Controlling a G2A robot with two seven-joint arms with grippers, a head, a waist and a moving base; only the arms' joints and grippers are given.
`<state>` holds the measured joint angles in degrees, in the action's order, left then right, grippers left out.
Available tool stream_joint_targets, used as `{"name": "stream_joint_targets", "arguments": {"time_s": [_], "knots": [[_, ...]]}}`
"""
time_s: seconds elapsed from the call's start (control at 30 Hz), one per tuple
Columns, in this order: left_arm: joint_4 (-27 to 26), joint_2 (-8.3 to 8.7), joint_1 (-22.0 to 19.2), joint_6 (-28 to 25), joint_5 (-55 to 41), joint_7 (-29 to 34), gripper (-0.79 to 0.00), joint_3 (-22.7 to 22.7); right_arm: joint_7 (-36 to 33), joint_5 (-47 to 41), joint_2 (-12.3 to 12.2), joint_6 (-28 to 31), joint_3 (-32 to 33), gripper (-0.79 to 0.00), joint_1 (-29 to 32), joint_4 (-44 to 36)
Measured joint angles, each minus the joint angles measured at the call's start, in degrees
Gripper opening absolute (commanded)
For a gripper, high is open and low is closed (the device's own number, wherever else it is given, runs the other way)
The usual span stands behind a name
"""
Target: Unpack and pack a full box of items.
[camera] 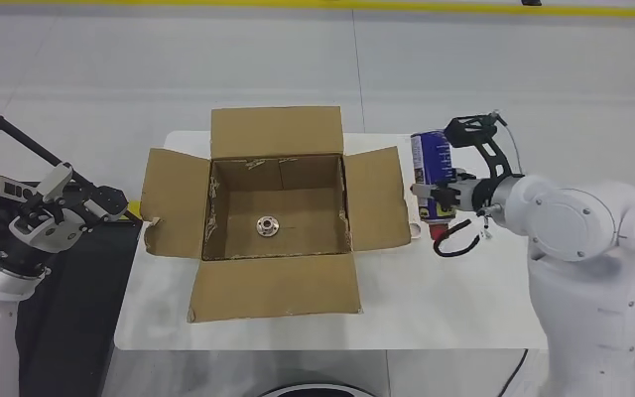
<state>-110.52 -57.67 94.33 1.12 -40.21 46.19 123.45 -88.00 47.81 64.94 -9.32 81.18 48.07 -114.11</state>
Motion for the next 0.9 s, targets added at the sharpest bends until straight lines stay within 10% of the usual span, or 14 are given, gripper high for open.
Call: {"name": "stream_joint_targets", "arguments": {"time_s": [0.57, 0.9], "knots": [[0.0, 0.00, 0.0, 0.0, 0.0, 0.0, 0.000, 0.0, 0.0, -4.3, -15.9, -7.0, -0.3, -0.785, 11.6, 0.1], [0.0, 0.00, 0.0, 0.0, 0.0, 0.0, 0.000, 0.0, 0.1, -2.5, -18.1, -7.1, -5.4, -0.785, 9.2, 7.8]]}}
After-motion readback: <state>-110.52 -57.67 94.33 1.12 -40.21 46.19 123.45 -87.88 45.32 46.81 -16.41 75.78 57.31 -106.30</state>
